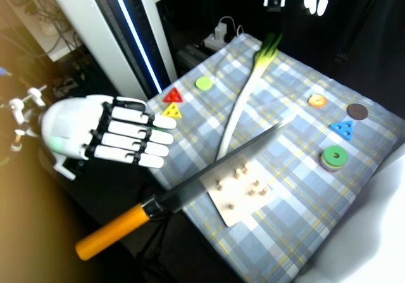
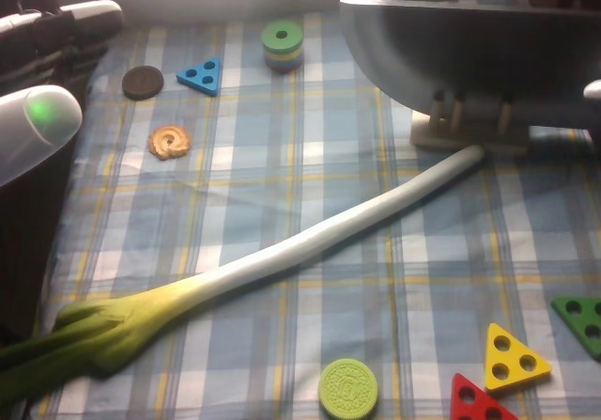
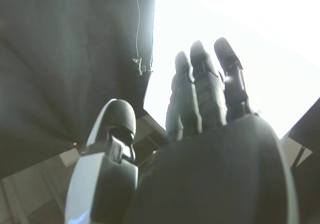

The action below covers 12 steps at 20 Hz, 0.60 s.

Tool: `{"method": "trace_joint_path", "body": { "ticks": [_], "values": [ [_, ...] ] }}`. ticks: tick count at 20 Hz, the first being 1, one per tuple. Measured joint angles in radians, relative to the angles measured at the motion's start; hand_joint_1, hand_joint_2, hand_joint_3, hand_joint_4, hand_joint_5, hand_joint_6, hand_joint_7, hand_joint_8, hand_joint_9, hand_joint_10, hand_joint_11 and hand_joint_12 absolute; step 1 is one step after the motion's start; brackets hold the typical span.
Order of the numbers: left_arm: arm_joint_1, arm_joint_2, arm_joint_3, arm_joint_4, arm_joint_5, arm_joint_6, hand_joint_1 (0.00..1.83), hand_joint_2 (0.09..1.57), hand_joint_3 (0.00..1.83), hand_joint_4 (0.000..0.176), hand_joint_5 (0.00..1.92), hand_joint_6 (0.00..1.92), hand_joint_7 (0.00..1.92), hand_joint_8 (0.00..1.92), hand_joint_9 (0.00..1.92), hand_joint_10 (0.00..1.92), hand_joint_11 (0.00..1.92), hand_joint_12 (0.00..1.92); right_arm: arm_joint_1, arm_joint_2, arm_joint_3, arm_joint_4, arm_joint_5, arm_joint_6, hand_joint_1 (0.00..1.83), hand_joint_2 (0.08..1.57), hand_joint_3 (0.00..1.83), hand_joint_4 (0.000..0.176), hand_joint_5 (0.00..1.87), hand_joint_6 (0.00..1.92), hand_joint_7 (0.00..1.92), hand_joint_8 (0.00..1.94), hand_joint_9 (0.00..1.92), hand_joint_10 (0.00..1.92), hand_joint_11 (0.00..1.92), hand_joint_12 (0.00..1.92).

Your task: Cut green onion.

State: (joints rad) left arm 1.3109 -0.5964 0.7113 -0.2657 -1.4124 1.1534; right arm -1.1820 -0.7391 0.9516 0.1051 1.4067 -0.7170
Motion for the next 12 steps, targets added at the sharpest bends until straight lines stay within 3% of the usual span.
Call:
{"method": "trace_joint_path", "body": {
  "ticks": [1,2,3,4,5,7,8,10,12],
  "values": [
    [0.000,-0.003,0.000,0.000,0.000,0.000,0.20,1.34,0.01,0.162,0.46,0.00,0.39,0.00,0.36,0.01,0.00,0.68,0.008,0.000,0.005,-0.001,0.003,0.000,0.62,1.05,0.00,0.064,0.40,0.00,0.37,0.00,0.32,0.00,0.22,0.23],
    [0.000,-0.007,0.000,-0.002,0.004,0.000,0.19,1.36,0.01,0.157,0.46,0.00,0.37,0.00,0.32,0.02,0.00,0.55,0.023,0.000,0.012,-0.004,0.002,0.000,0.66,0.99,0.00,0.119,0.23,0.00,0.17,0.00,0.13,0.00,0.10,0.11],
    [0.000,-0.008,0.000,-0.002,0.008,0.000,0.18,1.36,0.01,0.149,0.47,0.00,0.36,0.00,0.32,0.01,0.00,0.49,0.033,0.000,0.013,0.002,0.004,0.000,0.69,0.95,0.00,0.156,0.11,0.00,0.05,0.00,0.03,0.00,0.02,0.05],
    [0.000,-0.011,0.000,-0.002,0.013,0.000,0.16,1.37,0.01,0.144,0.47,0.00,0.37,0.00,0.32,0.01,0.00,0.48,0.039,0.001,0.016,0.008,0.015,-0.002,0.76,0.90,0.00,0.172,0.02,0.00,0.01,0.00,0.00,0.00,0.00,0.01],
    [0.000,-0.011,0.001,0.000,0.015,0.000,0.14,1.38,0.01,0.144,0.47,0.00,0.36,0.00,0.31,0.00,0.00,0.45,0.042,0.002,0.021,0.013,0.037,-0.003,0.81,0.86,0.00,0.167,0.00,0.00,0.00,0.00,0.00,0.00,0.00,0.00],
    [0.000,-0.011,0.002,-0.003,0.017,0.000,0.15,1.38,0.00,0.149,0.46,0.00,0.36,0.00,0.30,0.00,0.00,0.38,0.044,0.003,0.029,0.044,0.051,-0.016,0.86,0.82,0.00,0.176,0.00,0.00,0.00,0.00,0.00,0.00,0.00,0.00],
    [0.000,-0.011,0.003,-0.003,0.017,0.000,0.17,1.37,0.00,0.148,0.47,0.00,0.36,0.00,0.32,0.01,0.00,0.44,0.044,0.003,0.037,0.063,0.050,-0.017,0.87,0.83,0.00,0.176,0.00,0.00,0.00,0.00,0.00,0.00,0.00,0.00],
    [0.000,-0.011,0.003,-0.004,0.019,0.000,0.17,1.36,0.00,0.164,0.44,0.00,0.36,0.00,0.32,0.00,0.00,0.51,0.044,0.003,0.056,0.113,0.044,-0.018,0.86,0.83,0.00,0.176,0.00,0.00,0.00,0.00,0.00,0.00,0.00,0.00],
    [0.000,-0.011,0.003,-0.003,0.026,0.000,0.20,1.36,0.00,0.153,0.47,0.01,0.36,0.00,0.33,0.00,0.00,0.58,0.044,0.014,0.071,0.131,0.018,-0.019,0.89,0.82,0.00,0.176,0.00,0.00,0.00,0.00,0.00,0.00,0.00,0.00]
  ]
}}
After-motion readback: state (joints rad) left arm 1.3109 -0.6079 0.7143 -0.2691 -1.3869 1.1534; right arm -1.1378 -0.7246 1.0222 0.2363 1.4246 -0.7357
